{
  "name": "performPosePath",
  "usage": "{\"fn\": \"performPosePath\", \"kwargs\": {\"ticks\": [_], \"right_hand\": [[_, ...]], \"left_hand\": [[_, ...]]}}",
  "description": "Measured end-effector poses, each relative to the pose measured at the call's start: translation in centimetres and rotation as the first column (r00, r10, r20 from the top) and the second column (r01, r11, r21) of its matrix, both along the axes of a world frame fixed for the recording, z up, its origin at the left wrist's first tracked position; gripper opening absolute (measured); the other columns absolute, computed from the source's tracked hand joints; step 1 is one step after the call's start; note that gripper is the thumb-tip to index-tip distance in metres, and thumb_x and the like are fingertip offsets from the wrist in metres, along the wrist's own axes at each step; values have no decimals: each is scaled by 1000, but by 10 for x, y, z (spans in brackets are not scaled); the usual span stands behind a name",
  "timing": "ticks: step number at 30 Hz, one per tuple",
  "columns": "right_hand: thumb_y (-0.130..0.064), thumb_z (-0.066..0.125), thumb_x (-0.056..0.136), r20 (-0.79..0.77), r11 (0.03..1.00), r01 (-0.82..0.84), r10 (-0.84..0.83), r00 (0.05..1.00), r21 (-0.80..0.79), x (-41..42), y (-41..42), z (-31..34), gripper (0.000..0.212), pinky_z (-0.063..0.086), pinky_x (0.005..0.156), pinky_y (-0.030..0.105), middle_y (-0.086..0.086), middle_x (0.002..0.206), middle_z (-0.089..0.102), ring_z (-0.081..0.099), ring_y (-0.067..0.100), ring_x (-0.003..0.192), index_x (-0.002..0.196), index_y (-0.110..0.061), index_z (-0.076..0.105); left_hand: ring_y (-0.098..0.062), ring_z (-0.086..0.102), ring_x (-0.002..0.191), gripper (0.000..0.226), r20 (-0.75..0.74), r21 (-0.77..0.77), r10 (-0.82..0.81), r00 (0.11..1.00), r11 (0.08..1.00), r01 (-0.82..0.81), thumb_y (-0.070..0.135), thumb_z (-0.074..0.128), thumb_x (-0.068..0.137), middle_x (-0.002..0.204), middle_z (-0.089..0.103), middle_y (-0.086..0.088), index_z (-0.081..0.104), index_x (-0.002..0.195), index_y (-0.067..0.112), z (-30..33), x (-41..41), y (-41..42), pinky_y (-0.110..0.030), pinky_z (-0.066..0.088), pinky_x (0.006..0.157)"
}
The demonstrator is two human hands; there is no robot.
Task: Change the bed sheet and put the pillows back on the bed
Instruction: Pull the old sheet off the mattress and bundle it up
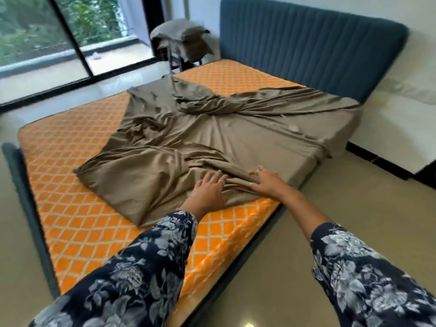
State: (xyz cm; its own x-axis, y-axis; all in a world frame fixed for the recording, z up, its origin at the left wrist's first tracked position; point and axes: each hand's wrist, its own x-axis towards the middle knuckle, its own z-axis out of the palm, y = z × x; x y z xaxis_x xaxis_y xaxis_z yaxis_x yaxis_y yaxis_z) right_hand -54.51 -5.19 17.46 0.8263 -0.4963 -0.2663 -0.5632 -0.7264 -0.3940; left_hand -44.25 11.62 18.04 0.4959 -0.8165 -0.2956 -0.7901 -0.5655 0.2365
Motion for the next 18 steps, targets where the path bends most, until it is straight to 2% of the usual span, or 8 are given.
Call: {"fn": "performPosePath", "kwargs": {"ticks": [4, 8, 11, 18], "right_hand": [[-33, 52, 94, -51, 1000, 24, -23, 998, 5, -24, -31, -4, 54, 19, 114, 35, 17, 157, 20, 19, 26, 145, 145, -20, 38], [-33, 53, 93, -76, 996, 88, -87, 993, 8, -34, -77, -5, 56, 22, 117, 40, 16, 158, 15, 16, 25, 146, 145, -21, 38], [-32, 52, 94, -76, 991, 134, -134, 988, 0, -38, -128, -3, 54, 18, 118, 36, 15, 159, 10, 13, 23, 147, 145, -19, 38], [-29, 50, 96, -97, 961, 277, -276, 956, -12, -45, -272, 5, 56, 16, 117, 38, 14, 160, 7, 13, 29, 146, 148, -16, 32]], "left_hand": [[-25, -1, 149, 76, -31, 61, -94, 995, 994, 95, 43, 51, 93, 162, -2, 2, 10, 154, 23, -1, -23, -65, -45, 8, 118], [-28, -3, 149, 82, -5, 117, -155, 988, 981, 154, 45, 53, 92, 162, -6, 1, 4, 154, 24, -5, -19, -121, -45, 7, 118], [-28, -3, 149, 82, 7, 121, -194, 981, 974, 191, 43, 53, 93, 162, -6, 1, 2, 155, 24, -10, -11, -173, -45, 7, 118], [-29, -5, 149, 80, 30, 150, -330, 943, 935, 322, 37, 50, 96, 162, -9, -1, -2, 155, 21, -7, 15, -326, -46, 9, 119]]}}
